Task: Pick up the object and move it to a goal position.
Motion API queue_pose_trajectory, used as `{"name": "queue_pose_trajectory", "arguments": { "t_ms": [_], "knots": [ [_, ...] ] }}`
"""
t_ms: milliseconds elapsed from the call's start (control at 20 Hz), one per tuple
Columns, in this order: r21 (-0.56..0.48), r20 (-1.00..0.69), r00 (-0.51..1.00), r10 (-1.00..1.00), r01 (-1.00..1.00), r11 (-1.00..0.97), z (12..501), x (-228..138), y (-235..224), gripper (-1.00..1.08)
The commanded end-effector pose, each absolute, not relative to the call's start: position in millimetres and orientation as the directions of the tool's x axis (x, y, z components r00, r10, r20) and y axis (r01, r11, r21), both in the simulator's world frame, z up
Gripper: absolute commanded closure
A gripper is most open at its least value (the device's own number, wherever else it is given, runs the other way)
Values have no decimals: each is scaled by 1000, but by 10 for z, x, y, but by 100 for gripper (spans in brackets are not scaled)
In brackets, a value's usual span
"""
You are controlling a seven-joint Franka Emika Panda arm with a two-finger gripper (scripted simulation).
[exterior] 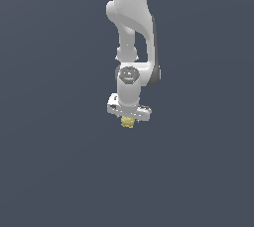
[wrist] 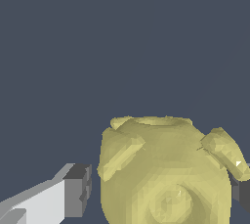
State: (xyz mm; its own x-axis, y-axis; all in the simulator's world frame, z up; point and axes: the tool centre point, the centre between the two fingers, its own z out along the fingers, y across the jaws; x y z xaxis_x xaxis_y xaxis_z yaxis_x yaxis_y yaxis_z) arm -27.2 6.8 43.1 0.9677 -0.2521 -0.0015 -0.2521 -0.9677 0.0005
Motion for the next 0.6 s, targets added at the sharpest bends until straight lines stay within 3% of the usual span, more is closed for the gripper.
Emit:
{"name": "queue_pose_trajectory", "arguments": {
  "t_ms": [0, 50, 100, 550],
  "knots": [
    [0, 0, 968, -252, -252, -968, 395, -263, 70, -92],
    [0, 0, 968, -252, -252, -968, 393, -262, 70, -92],
    [0, 0, 968, -252, -252, -968, 393, -262, 70, 108],
    [0, 0, 968, -252, -252, -968, 393, -262, 70, 108]
  ]
}}
